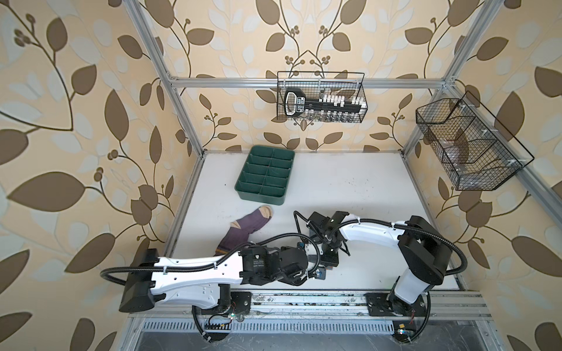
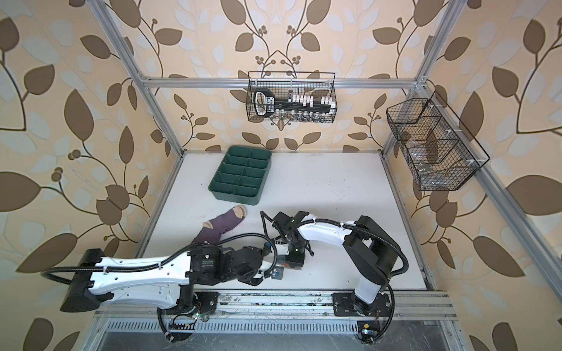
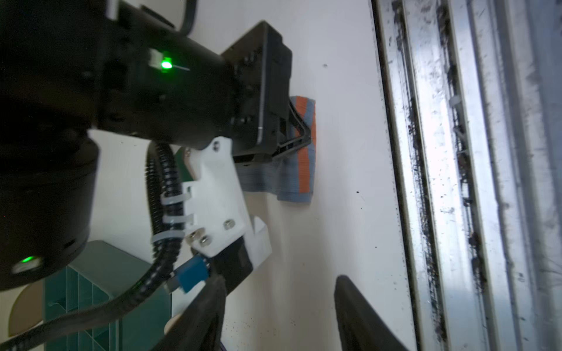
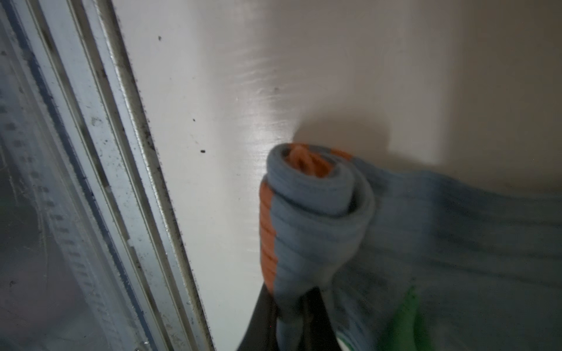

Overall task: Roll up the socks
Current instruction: 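Lift the left gripper off and regrasp the roll next to the right gripper, then lift the right gripper off and regrasp the roll toward the green toe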

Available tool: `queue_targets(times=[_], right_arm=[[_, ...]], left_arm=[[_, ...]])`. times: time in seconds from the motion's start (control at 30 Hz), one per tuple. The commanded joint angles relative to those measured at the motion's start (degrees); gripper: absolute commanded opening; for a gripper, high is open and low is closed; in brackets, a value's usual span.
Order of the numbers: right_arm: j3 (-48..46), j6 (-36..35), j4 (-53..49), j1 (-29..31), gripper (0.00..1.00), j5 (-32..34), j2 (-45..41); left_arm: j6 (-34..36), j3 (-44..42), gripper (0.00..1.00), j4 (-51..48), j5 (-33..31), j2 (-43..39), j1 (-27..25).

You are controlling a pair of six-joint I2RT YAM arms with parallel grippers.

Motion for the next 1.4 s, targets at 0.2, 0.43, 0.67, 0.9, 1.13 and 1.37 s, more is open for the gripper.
queue_targets(times=[0.2,0.43,0.67,0.9,1.13,1.37], right_arm=[[0.0,-1.5,0.3,-2.1,0.03,-1.1,5.0],[0.1,-1.8,0.5,-2.2,0.04,-1.3,5.1],[0.1,-2.1,0.9,-2.3,0.06,-2.4,3.2],[-0.6,-2.8,1.2,-2.2,0.14,-4.6,0.2],[-4.5,-0.9,7.3,-2.5,0.51,1.3,-9.6],[-13.2,5.3,25.6,-6.1,0.64,17.2,-33.7]], left_arm=[[-1.6,-2.7,0.48,15.2,-10.3,14.1,-4.7],[-1.8,-2.1,0.42,24.7,-13.3,25.6,-4.8],[-2.3,-1.6,0.22,24.5,-13.3,31.2,-4.7],[-3.1,-1.4,0.0,25.9,-15.9,33.9,-4.6],[-5.8,3.4,0.0,13.1,-0.8,31.7,-1.7],[-7.8,12.4,0.0,-1.4,17.0,35.7,4.6]])
